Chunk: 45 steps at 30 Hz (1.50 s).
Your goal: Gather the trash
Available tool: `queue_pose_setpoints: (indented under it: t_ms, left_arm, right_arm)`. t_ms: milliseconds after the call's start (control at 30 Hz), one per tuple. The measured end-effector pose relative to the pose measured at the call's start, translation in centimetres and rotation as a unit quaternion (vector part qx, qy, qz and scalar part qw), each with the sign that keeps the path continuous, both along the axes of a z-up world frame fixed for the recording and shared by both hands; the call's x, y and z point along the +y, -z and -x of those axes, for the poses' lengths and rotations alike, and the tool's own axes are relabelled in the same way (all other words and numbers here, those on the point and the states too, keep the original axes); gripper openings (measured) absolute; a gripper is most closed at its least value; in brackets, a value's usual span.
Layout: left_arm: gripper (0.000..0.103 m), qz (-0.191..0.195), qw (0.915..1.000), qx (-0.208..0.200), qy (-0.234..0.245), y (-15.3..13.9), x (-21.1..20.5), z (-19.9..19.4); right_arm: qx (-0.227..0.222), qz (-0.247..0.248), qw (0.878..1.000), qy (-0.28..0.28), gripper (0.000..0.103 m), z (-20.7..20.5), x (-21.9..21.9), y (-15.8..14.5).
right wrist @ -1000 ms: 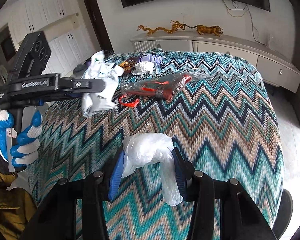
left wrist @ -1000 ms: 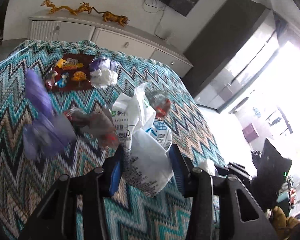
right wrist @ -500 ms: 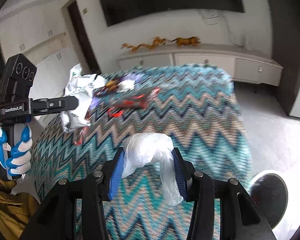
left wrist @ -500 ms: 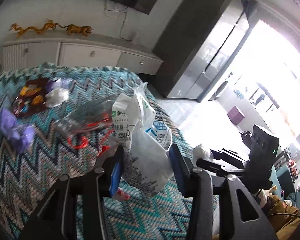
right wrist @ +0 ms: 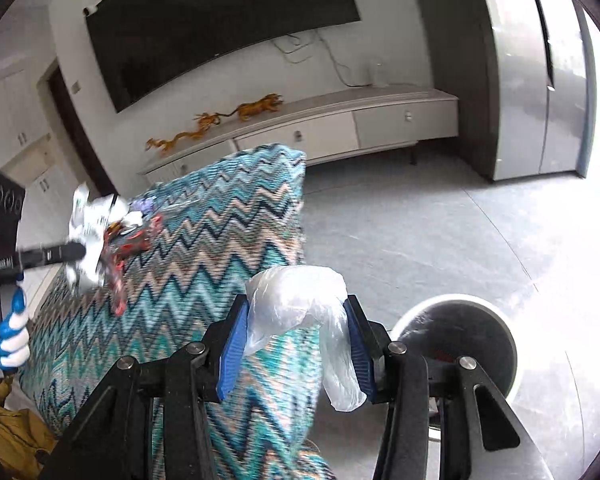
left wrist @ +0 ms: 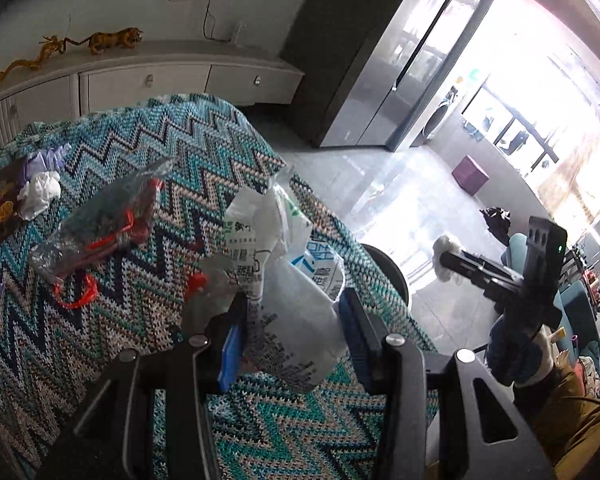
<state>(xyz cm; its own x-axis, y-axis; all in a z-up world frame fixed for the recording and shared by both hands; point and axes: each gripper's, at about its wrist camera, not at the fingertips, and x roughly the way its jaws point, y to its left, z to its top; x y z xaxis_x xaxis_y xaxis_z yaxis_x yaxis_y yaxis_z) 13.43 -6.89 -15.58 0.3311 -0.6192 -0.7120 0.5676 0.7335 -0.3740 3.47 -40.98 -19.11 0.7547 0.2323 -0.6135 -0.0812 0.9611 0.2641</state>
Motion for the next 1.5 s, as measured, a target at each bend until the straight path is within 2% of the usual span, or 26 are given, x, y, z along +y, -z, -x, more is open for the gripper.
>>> queue_pose_setpoints:
  t_ms: [233,400,733,1167,1200,1500]
  left_arm:
    - [0.048,-0.041,0.9978,0.02,0.048,3.0,-2.4,1.4]
    - [0.061,-0.042,0.9962,0.021,0.073,3.1,-3.6,2.4]
    - [0.061,-0.033,0.9938,0.022,0.104,2.8,-4.4,4.6]
    - [0.06,-0.013,0.9949,0.043,0.09,2.9,-5.3,4.3]
    - [0.06,-0.013,0.995,0.044,0.089,3.0,-5.4,4.2]
    - [0.031,-0.013,0.994,0.058,0.092,3.5,-6.5,3.7]
  right_arm:
    - [-0.008,-0.004,1.0,0.007,0.044,0.2,-0.8,-0.2]
    - [-0.009,-0.004,1.0,0.01,0.044,0.3,-1.0,-0.2]
    - [-0.008,-0.006,1.0,0.008,0.044,0.4,-0.9,-0.2]
    - [-0.005,-0.01,1.0,0.005,0.044,0.3,-0.5,0.1]
    - [-0.005,-0.011,1.0,0.005,0.044,0.3,-0.6,0.2]
    - [-0.004,-0.013,1.0,0.007,0.044,0.3,-0.7,0.4]
